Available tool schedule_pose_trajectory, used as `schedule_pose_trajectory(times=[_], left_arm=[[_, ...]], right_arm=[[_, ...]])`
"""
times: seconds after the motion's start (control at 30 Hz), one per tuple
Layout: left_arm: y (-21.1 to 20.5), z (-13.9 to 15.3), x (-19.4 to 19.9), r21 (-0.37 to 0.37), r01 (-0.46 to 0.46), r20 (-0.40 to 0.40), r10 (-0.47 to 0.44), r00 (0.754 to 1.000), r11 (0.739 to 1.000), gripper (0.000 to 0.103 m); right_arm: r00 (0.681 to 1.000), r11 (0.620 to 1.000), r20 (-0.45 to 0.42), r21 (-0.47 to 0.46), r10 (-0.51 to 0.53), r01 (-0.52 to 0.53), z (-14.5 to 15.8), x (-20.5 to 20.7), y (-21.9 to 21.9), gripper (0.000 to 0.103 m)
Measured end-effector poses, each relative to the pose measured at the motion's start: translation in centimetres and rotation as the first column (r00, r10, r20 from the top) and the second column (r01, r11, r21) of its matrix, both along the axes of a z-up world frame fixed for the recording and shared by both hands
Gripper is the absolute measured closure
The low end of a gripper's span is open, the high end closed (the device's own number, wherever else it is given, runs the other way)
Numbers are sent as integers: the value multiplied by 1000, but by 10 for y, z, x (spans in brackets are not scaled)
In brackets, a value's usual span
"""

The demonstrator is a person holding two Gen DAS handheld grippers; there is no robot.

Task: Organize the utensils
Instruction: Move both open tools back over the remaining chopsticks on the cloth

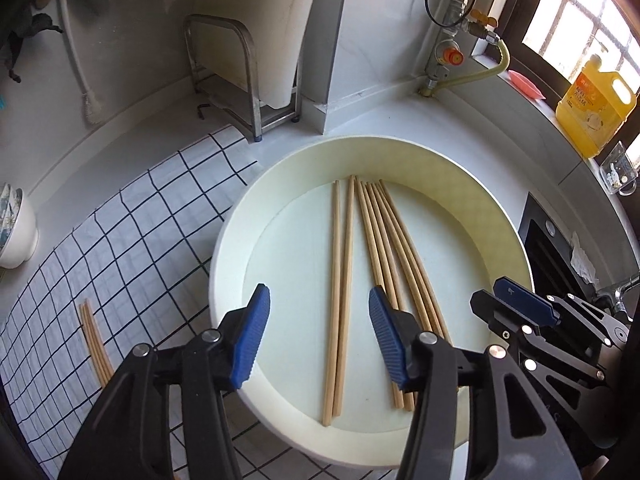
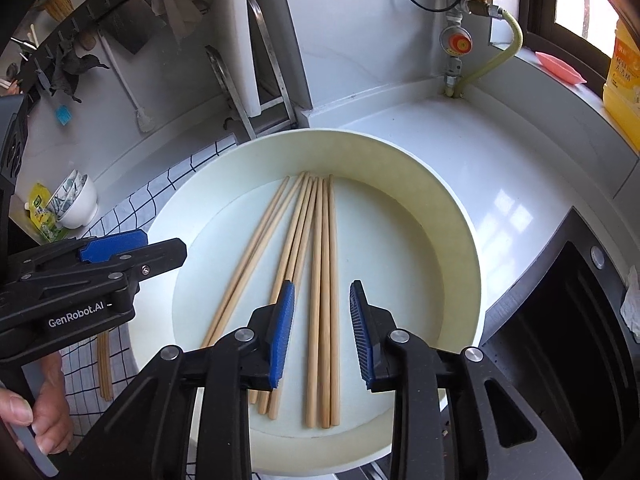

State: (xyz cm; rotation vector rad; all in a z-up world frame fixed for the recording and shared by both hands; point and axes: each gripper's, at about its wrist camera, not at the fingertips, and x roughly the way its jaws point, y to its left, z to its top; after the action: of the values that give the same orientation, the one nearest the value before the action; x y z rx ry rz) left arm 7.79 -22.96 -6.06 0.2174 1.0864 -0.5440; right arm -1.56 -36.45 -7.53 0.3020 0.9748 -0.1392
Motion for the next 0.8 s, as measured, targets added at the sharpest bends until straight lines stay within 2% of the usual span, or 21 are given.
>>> schedule_pose_trajectory(times=[0.43, 0.8], left_arm=[[42, 29, -15, -38, -36, 54, 38, 998, 999, 50], [106, 32, -19, -64, -126, 53, 129, 990, 990, 46]], right_arm=[[999, 999, 28, -40, 38, -37, 27, -10, 33, 75], [991, 988, 24, -75, 134, -132, 40, -4, 90, 71]])
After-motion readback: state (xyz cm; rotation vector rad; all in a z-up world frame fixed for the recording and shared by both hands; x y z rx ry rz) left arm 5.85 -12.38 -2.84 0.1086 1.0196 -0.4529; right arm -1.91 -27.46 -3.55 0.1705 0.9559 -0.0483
